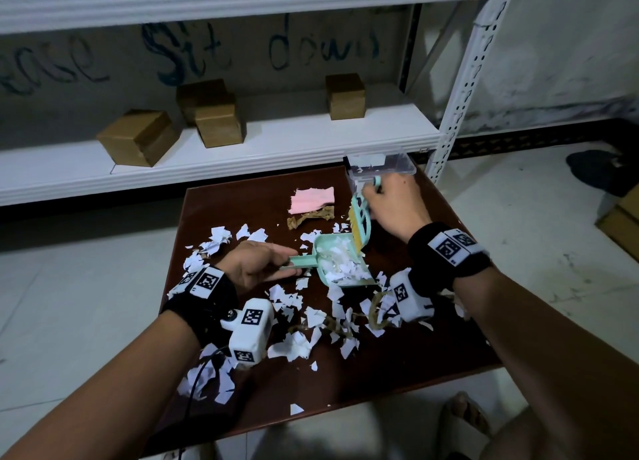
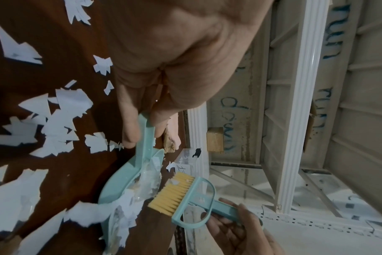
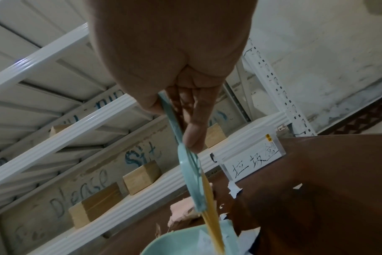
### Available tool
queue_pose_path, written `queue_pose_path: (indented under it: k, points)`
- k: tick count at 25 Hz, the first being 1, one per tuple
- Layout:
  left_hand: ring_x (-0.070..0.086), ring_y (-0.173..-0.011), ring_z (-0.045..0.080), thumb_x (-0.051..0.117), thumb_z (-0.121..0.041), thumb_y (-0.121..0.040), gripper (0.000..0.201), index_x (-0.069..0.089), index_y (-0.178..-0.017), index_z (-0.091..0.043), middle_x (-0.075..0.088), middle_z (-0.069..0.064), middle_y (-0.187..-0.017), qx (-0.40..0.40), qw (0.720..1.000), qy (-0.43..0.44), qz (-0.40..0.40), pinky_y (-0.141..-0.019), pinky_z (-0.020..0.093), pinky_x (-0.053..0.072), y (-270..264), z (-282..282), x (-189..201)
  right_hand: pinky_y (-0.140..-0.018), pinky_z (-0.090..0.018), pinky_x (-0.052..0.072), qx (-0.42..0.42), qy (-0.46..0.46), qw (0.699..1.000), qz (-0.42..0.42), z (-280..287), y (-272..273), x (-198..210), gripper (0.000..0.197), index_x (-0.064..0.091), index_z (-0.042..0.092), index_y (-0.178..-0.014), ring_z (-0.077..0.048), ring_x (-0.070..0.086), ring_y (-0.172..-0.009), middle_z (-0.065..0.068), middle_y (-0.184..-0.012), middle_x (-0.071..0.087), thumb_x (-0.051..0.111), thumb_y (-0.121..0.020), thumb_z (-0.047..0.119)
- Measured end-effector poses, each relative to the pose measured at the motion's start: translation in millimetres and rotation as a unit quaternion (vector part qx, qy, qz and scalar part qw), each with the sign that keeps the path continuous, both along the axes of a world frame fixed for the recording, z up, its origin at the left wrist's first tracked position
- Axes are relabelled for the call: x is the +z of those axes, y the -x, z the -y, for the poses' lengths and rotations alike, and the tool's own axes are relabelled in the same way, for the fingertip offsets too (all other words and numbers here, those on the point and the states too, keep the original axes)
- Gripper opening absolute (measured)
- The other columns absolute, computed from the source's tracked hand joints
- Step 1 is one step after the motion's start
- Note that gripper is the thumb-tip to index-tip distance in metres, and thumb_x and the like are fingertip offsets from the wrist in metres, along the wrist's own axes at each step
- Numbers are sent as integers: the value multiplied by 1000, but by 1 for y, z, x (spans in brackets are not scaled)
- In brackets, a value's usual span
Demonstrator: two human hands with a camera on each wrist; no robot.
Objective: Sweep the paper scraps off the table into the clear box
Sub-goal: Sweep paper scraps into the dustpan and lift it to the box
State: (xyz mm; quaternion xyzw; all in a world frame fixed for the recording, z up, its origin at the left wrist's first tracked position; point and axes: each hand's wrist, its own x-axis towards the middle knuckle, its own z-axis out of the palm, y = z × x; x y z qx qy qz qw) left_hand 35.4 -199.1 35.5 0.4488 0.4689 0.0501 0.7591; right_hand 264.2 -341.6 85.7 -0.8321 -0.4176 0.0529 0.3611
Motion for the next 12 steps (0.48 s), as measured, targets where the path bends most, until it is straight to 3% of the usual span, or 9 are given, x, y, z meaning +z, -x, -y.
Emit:
queue_pose_path:
  k: [3, 5, 8, 9, 10, 12]
  points:
    - [75, -73, 35, 38, 11, -101, 30, 67, -98, 9, 70, 30, -101, 16, 999, 19, 21, -65, 32, 63, 0, 2, -1, -65, -50, 61, -59, -83, 995, -15, 7, -17, 9, 40, 68, 7, -69, -27, 72, -62, -10, -66, 71, 52, -94, 33]
    - [75, -71, 35, 36, 11, -101, 31, 67, -97, 8, 68, 29, -102, 26, 999, 29, 34, -65, 30, 63, 0, 1, -1, -67, -47, 62, -110, -132, 985, -31, 13, -27, 20, 40, 70, 4, -71, -26, 73, -61, -10, -66, 72, 53, -95, 31]
    - [75, -68, 35, 35, 11, -102, 30, 65, -99, 8, 66, 29, -104, 37, 998, 34, 44, -64, 30, 61, 0, -2, 2, -59, -12, 54, -164, -158, 973, -44, 23, -41, 29, 36, 68, 2, -71, -15, 71, -58, -6, -66, 70, 54, -97, 23]
    - [75, -68, 34, 34, 10, -102, 30, 64, -100, 8, 65, 29, -104, 40, 998, 32, 47, -64, 30, 61, -1, -3, 4, -57, -8, 52, -175, -165, 969, -56, 26, -47, 28, 34, 71, 4, -74, -15, 72, -59, -6, -65, 70, 54, -97, 22]
    - [75, -67, 34, 34, 10, -103, 30, 63, -101, 8, 65, 29, -104, 47, 997, 29, 51, -63, 29, 62, -2, -3, 6, -62, -13, 57, -186, -177, 964, -71, 29, -52, 26, 33, 72, 5, -75, -17, 74, -62, -5, -66, 71, 54, -95, 25]
    - [75, -65, 34, 32, 11, -103, 30, 62, -102, 10, 64, 29, -104, 72, 995, 17, 60, -59, 28, 62, -4, -5, 10, -75, -37, 65, -199, -197, 955, -101, 34, -64, 23, 35, 73, 7, -75, -18, 76, -64, -6, -65, 74, 52, -90, 32]
